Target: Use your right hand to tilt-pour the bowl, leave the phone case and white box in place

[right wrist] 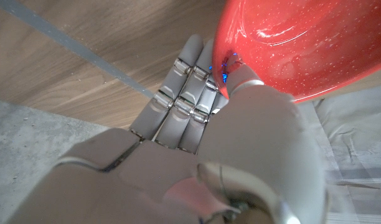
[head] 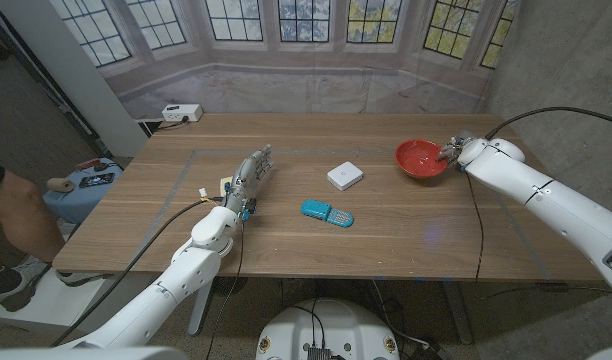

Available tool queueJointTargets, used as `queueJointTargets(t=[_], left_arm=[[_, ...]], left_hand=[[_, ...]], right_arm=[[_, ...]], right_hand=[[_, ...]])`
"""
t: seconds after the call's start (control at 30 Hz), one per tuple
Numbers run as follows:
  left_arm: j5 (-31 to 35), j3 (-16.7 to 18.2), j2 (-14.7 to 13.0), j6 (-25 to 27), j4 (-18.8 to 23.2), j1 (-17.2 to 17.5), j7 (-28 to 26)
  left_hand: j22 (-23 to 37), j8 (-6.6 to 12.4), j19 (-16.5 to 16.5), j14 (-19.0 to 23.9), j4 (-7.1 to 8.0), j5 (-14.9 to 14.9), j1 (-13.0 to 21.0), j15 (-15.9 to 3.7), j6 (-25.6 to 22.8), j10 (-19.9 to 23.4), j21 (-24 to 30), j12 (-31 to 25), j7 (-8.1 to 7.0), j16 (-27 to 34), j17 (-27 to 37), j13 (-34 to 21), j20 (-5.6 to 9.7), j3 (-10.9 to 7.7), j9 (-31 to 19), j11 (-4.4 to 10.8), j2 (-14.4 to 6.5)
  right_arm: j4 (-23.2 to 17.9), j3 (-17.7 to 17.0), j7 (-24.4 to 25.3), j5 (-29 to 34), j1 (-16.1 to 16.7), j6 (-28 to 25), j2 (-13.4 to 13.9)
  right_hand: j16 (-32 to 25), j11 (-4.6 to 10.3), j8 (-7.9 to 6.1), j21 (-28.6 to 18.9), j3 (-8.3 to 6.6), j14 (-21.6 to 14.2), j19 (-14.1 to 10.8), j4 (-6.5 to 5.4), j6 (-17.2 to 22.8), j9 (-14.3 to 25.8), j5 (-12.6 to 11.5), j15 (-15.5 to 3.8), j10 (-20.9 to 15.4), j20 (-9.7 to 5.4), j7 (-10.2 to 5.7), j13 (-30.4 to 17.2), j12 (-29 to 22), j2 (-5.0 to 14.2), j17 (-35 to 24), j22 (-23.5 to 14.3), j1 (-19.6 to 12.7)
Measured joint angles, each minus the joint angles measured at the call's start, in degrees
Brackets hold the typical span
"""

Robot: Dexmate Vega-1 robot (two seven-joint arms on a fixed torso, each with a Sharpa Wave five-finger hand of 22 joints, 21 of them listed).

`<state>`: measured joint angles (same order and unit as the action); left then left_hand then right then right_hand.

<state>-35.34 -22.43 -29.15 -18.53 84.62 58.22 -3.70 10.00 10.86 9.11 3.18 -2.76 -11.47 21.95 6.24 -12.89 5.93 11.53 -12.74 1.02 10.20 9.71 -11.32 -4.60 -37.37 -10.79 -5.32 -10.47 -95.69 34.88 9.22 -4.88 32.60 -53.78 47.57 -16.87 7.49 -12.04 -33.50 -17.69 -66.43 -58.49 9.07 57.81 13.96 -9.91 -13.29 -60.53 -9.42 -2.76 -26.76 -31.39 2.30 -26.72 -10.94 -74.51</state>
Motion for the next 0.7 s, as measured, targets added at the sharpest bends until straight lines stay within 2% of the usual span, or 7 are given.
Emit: queueJointTargets(t=[0.7], left_arm=[[0.13,-0.25,0.18,0.17,0.00,0.03,-0.13]], left_hand=[[0.00,0.00,0.00,0.00,0.00,0.00,0.00,0.00,0.00,0.00,0.00,0.00,0.00,0.00,0.00,0.00,0.00,0.00,0.00,0.00,0.00]], right_arm=[[2.48,3.14,-1.67,-1.98,-2.47,0.71,0.41]], right_hand=[[0.44,-0.18,0.00,-0.27,0.00,-0.01,-0.01,0.00,0.00,0.30,0.02,0.01,0.18,0.00,0.00,0.03,0.16,0.08,-0.26,0.00,-0.08]])
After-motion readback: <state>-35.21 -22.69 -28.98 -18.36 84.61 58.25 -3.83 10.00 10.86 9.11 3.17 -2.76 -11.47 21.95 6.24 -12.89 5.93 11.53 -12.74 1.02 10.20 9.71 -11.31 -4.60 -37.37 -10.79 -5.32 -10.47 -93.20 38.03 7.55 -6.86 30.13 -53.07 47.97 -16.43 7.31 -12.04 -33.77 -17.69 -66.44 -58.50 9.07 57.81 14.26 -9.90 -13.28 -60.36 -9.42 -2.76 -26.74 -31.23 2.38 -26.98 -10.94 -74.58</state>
